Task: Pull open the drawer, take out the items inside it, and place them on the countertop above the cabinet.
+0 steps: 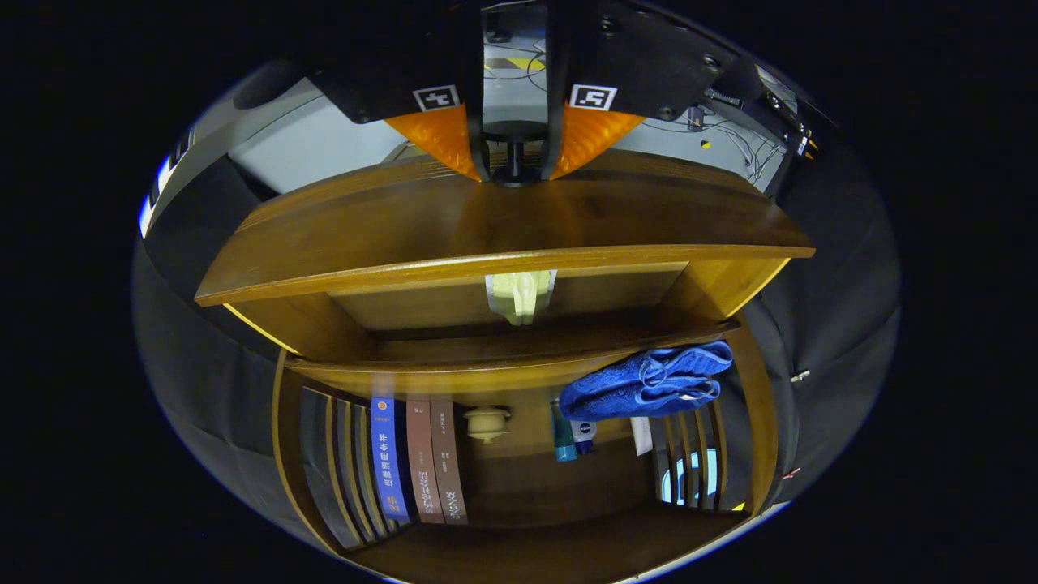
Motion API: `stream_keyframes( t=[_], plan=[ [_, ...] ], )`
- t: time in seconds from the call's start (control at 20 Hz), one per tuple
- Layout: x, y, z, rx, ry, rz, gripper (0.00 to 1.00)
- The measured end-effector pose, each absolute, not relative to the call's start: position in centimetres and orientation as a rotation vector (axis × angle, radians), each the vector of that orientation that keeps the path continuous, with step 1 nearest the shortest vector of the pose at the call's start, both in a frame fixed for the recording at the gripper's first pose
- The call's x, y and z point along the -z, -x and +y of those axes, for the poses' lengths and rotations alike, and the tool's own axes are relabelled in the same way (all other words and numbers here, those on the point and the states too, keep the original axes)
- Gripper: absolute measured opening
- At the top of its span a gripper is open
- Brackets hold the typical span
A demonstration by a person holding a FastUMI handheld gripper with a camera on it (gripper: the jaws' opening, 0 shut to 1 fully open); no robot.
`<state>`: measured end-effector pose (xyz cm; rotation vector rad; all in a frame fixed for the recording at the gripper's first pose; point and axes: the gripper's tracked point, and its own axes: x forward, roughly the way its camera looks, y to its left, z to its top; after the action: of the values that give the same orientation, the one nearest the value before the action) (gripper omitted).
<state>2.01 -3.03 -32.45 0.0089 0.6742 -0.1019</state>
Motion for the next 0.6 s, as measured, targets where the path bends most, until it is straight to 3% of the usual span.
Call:
stream_keyframes(
  t=[0.3,0.45,0.6],
  plan=[
    [32.6,1.5,-2.7,0.100,-0.035,0.699,0.34],
    [29.9,1.3,-2.5,0.104,-0.025,0.604,0.34],
    [29.5,1.6,-2.9,0.116,0.003,0.602,0.15]
  ],
)
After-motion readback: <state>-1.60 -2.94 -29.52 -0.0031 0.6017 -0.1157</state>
